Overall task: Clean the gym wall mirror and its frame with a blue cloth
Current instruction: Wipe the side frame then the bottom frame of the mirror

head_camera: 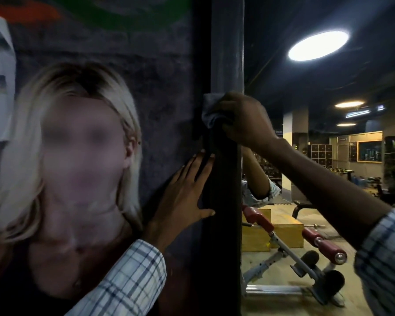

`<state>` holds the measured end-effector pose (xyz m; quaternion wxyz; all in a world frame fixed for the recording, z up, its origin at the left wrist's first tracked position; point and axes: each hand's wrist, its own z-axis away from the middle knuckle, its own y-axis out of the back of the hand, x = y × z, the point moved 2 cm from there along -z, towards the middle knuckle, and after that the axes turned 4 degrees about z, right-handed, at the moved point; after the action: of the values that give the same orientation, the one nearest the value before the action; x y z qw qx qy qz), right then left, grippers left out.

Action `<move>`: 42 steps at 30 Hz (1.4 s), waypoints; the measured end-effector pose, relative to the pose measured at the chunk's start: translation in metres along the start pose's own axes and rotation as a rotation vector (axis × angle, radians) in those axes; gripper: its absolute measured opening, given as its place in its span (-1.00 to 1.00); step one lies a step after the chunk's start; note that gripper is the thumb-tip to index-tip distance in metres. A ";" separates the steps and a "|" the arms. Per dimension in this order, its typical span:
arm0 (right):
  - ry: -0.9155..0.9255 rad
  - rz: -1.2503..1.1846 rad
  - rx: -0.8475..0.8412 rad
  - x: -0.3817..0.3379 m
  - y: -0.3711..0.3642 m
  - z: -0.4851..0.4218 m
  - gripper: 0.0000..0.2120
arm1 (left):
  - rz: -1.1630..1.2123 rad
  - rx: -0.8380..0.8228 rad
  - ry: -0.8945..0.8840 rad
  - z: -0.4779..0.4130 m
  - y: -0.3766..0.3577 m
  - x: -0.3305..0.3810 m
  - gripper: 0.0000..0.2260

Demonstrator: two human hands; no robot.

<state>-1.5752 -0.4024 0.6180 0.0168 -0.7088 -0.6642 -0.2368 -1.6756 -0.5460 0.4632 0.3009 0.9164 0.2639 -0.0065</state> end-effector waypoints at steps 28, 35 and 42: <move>-0.160 0.001 0.120 -0.041 -0.037 0.132 -0.68 | 0.050 -0.009 -0.021 0.094 -0.066 0.015 0.21; -0.172 0.065 0.123 -0.075 -0.058 0.176 -0.66 | 0.098 0.023 0.025 0.142 -0.104 0.028 0.13; -0.074 0.082 0.098 -0.104 -0.087 0.239 -0.70 | 0.082 0.040 0.038 0.206 -0.148 0.037 0.12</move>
<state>-1.5836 -0.4082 0.3430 0.0365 -0.7421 -0.6456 -0.1766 -1.6857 -0.5420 0.2070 0.2776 0.9322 0.2317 0.0181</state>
